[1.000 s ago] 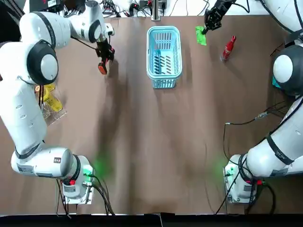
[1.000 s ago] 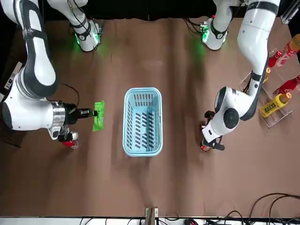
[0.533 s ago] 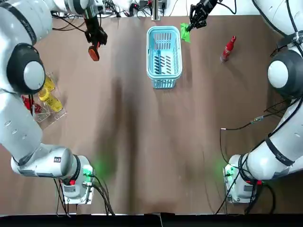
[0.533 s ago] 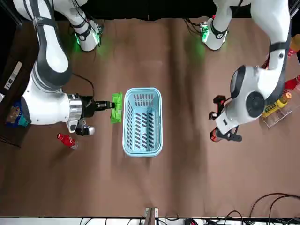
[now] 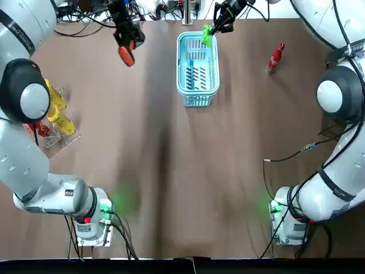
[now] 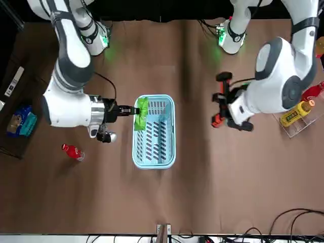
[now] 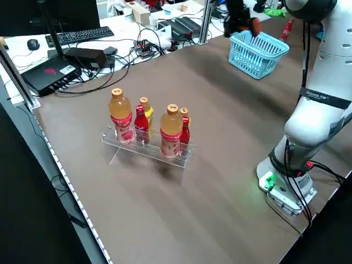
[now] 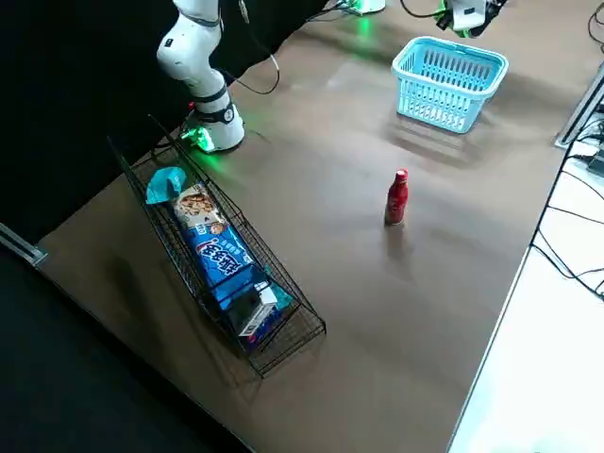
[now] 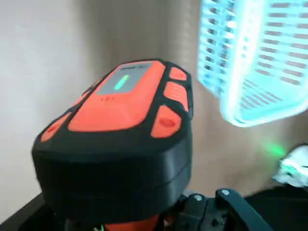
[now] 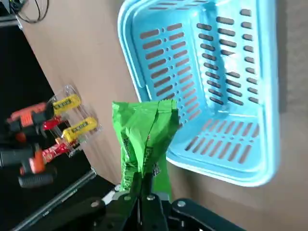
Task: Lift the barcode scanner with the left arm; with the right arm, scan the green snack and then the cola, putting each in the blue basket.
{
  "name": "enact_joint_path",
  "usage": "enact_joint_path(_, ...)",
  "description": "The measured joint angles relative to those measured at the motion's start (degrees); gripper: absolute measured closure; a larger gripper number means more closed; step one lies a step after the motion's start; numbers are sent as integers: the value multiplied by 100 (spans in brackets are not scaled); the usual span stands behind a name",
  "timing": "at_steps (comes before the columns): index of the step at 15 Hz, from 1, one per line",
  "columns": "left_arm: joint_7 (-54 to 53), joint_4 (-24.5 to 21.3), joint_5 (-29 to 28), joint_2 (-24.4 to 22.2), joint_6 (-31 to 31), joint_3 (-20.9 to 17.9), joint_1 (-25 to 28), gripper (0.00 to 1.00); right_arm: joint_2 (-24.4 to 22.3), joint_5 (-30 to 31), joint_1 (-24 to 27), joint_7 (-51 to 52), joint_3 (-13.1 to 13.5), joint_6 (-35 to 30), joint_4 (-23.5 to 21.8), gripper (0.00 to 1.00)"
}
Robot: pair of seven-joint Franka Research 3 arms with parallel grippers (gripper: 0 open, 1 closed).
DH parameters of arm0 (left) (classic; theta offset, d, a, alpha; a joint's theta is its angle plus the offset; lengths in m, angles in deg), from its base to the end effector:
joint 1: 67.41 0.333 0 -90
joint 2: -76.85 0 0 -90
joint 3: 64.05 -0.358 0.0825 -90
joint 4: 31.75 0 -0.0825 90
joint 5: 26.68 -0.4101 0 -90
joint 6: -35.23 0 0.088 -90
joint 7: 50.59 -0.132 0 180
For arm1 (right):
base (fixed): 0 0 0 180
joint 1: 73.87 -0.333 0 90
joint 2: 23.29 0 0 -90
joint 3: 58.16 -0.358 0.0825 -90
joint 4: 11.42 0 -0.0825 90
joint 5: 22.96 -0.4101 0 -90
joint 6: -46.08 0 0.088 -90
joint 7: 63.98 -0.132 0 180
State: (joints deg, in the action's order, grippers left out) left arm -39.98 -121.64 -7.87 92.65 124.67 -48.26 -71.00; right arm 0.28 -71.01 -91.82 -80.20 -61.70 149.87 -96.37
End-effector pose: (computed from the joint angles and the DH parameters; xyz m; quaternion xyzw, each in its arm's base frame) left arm 0.5975 -0.2368 0.4881 0.9693 -0.0537 -0.1812 0.1574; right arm 0.6454 0.3321 0.4734 -0.9117 0.0732 0.1658 0.3686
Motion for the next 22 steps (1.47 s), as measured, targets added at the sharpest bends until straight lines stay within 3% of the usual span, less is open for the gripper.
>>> enact_joint_path(2, 533, 10, 809, 14, -1, 246, -108, 86, 36, -64, -230, -261, -2, 286, 0, 99)
enact_joint_path(6, 694, 120, 1495, 19, 346, 460, -140, 86, 193, -672, -394, -390, -1, 663, -2, 99)
enact_joint_path(13, 815, 135, 1592, 126, 1444, 1008, -160, 86, 433, -768, -605, -389, 0, 1149, -1, 99)
enact_joint_path(22, 817, 143, 1592, 682, 2888, 1040, -516, 86, 492, -779, -672, -388, 10, 1247, 2, 99)
